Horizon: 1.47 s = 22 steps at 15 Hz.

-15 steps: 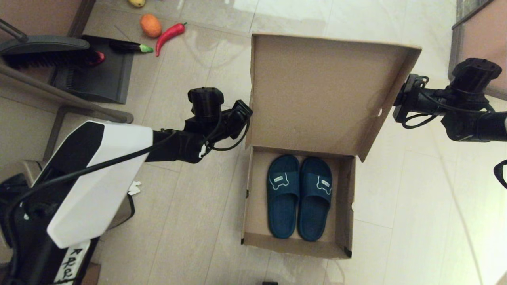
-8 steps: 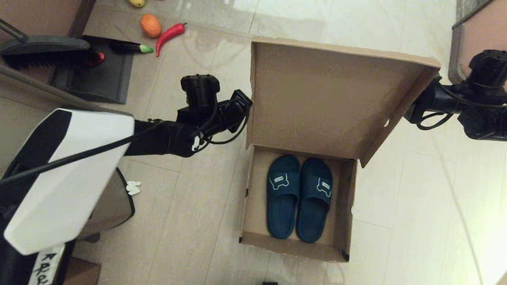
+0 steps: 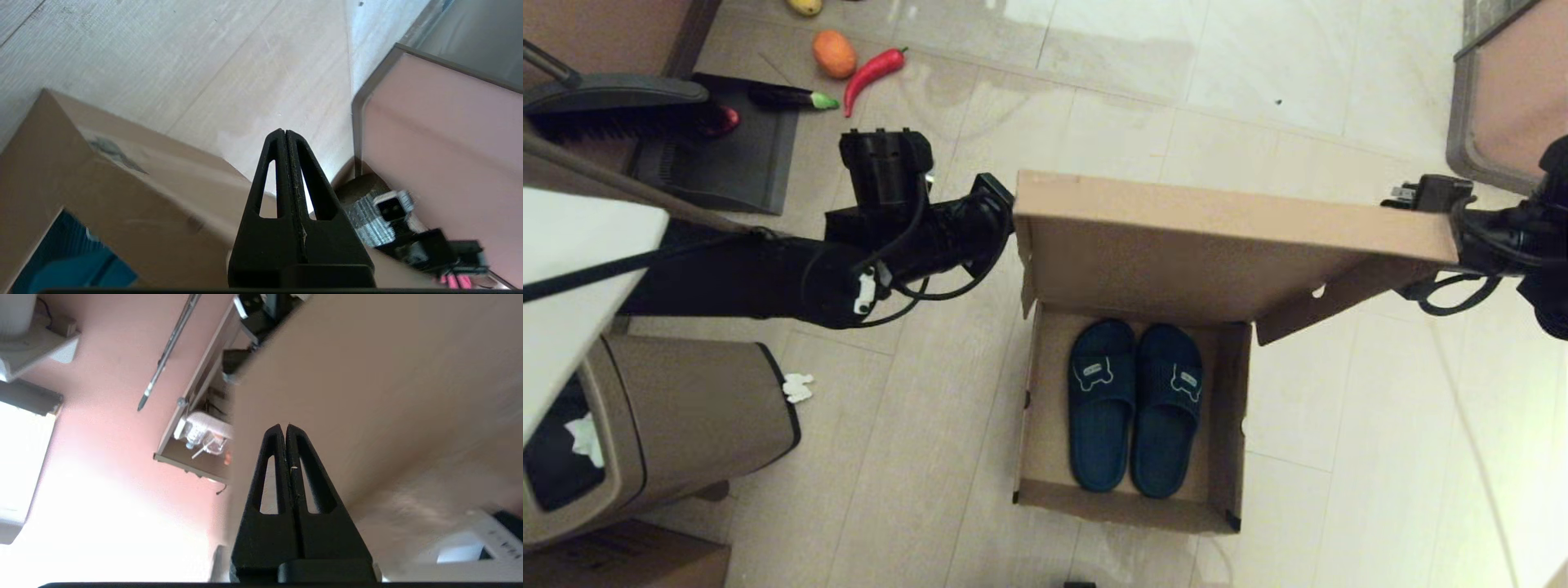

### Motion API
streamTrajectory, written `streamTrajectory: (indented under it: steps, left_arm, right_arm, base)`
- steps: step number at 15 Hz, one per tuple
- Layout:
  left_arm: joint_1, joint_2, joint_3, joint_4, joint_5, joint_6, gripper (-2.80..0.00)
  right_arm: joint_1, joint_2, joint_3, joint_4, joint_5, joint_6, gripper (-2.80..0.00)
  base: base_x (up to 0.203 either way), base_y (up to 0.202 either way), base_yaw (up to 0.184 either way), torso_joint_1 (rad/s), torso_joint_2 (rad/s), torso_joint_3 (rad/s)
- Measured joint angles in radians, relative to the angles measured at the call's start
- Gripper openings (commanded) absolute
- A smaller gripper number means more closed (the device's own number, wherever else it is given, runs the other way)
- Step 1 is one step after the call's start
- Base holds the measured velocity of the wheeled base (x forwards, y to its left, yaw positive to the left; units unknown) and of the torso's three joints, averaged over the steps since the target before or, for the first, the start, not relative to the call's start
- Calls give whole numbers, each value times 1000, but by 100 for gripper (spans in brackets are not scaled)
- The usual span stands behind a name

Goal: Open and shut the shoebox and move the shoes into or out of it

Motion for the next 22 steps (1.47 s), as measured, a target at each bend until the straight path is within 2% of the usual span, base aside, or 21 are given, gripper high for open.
streamTrajectory:
  steps: [3,7,10,13,16,17,19,22]
  left_arm:
    - [11,-61,28,10,31,1,-280]
    - [75,-140,99,15,37,3,-280]
    - [97,-155,66,22,31,40,-280]
    - [50,-130,-3,48,16,50,-280]
    - [-2,-111,3,52,25,63,-280]
    - [-7,-112,31,52,32,85,-280]
    - [-12,-126,132,52,46,176,-280]
    - [-13,-203,398,45,61,406,-280]
  right_arm:
    - [-1,-85,149,-26,1,0,-280]
    - [-2,-192,374,-81,10,-1,-280]
    - [-3,-286,560,-129,15,-1,-280]
    - [-3,-375,672,-139,16,-1,-280]
    - [-3,-461,721,-151,5,-20,-280]
    - [-3,-480,726,-169,1,-56,-280]
    - [-2,-509,745,-237,-2,-178,-280]
    - [-2,-543,831,-373,-3,-394,-280]
  base:
    - [0,0,0,0,0,0]
    - [0,0,0,0,0,0]
    - [0,0,0,0,0,0]
    - [0,0,0,0,0,0]
    - [0,0,0,0,0,0]
    - [0,0,0,0,0,0]
    - [0,0,0,0,0,0]
    - [0,0,0,0,0,0]
